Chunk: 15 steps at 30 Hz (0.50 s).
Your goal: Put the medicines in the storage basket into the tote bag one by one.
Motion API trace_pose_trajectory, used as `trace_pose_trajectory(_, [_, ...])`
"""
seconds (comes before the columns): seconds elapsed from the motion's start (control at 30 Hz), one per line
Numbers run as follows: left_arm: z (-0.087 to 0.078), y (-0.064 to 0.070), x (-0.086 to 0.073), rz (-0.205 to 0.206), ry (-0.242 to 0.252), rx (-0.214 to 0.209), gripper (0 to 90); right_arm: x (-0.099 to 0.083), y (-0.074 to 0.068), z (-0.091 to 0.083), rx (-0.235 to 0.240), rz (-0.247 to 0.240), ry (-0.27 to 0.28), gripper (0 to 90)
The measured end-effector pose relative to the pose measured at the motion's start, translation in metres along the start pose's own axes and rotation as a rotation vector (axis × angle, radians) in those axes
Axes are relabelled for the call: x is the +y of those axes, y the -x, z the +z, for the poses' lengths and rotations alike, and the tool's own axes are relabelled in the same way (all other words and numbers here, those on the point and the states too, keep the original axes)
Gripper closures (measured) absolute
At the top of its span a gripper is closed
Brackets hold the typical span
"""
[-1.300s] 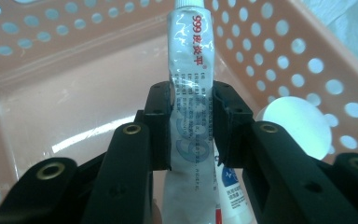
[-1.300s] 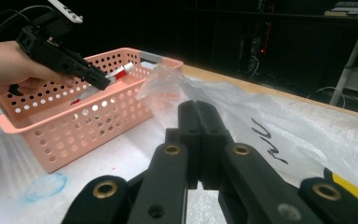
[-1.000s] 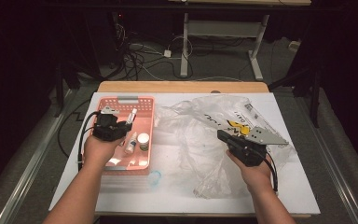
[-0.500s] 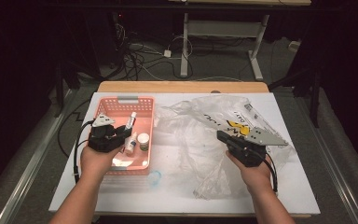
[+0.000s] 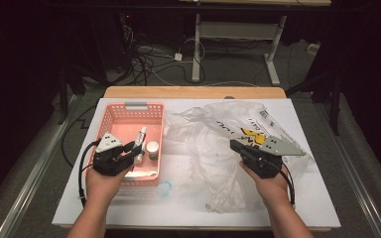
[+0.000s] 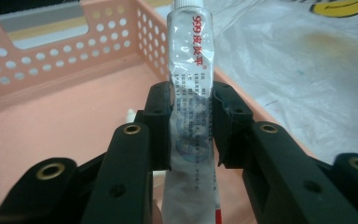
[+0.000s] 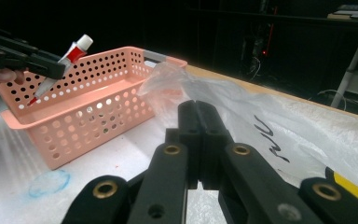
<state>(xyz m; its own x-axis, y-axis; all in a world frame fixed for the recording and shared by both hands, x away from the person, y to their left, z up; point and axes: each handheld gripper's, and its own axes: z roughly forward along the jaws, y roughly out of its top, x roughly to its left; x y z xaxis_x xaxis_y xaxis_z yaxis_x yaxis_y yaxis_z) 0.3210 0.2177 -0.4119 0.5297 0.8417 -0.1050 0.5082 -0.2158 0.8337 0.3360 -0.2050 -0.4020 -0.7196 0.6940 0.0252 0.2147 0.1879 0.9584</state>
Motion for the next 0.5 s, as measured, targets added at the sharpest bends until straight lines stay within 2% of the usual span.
trace_pose_trajectory(0.17, [-0.008,-0.001,0.000,-0.010,0.034,-0.013,68.6,0.000,0.000,-0.001,0.002,0.003,0.002,90.0])
trace_pose_trajectory(0.23, [-0.010,0.000,0.000,0.015,0.038,0.002,68.6,-0.001,0.000,-0.001,0.000,0.004,-0.001,90.0])
trace_pose_trajectory(0.5, [-0.013,0.006,0.002,0.019,0.056,-0.039,68.6,-0.001,-0.001,0.000,0.000,-0.003,0.002,90.0])
